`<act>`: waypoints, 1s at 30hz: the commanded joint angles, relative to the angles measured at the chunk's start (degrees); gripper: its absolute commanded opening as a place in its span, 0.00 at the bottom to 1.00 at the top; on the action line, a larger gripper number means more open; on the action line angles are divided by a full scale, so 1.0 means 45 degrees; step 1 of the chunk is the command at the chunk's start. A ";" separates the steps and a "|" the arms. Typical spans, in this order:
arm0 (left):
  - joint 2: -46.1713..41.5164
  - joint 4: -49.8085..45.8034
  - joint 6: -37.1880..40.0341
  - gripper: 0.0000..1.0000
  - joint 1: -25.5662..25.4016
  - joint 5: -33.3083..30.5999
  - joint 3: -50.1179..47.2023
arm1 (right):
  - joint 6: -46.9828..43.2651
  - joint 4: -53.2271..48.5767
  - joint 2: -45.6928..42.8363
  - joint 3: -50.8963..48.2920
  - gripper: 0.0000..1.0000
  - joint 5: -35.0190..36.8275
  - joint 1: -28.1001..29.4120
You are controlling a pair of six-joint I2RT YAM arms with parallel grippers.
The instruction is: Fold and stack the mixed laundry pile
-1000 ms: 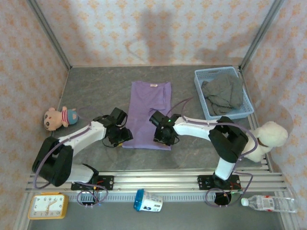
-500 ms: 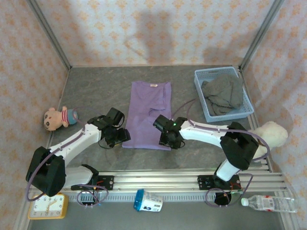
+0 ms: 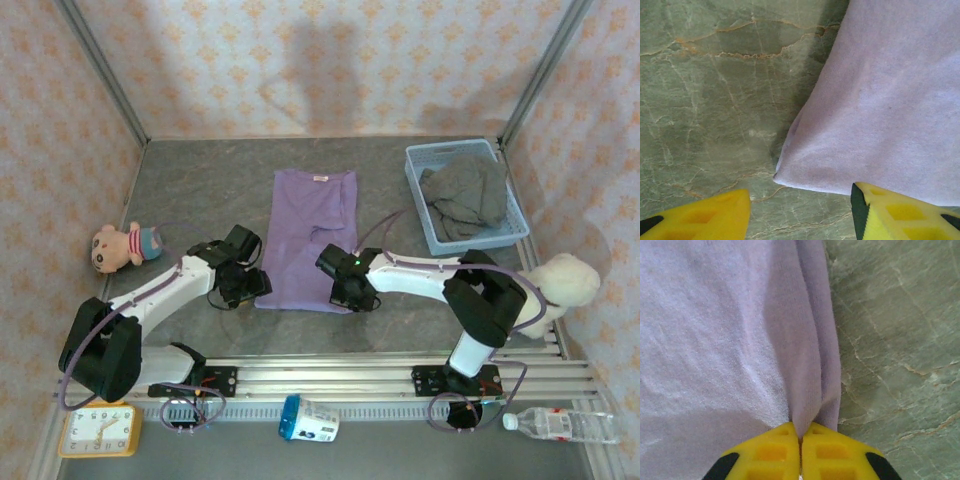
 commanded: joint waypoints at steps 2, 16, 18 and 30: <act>0.0142 0.0367 0.0101 0.56 -0.0050 0.0018 -0.0159 | 0.0202 -0.0004 0.0081 -0.0127 0.00 0.0641 0.0074; 0.1134 0.0978 0.0040 0.44 -0.0358 -0.0004 -0.0614 | 0.0164 0.0098 0.0426 0.0092 0.00 0.0473 0.0063; 0.1373 0.1153 -0.0017 0.42 -0.0534 0.0127 -0.0630 | 0.0214 0.0086 0.0438 0.0064 0.00 0.0498 0.0069; 0.3135 0.0982 0.0401 0.04 -0.1085 -0.0967 0.0645 | 0.0032 -0.0033 0.0443 -0.0049 0.00 0.0539 0.0074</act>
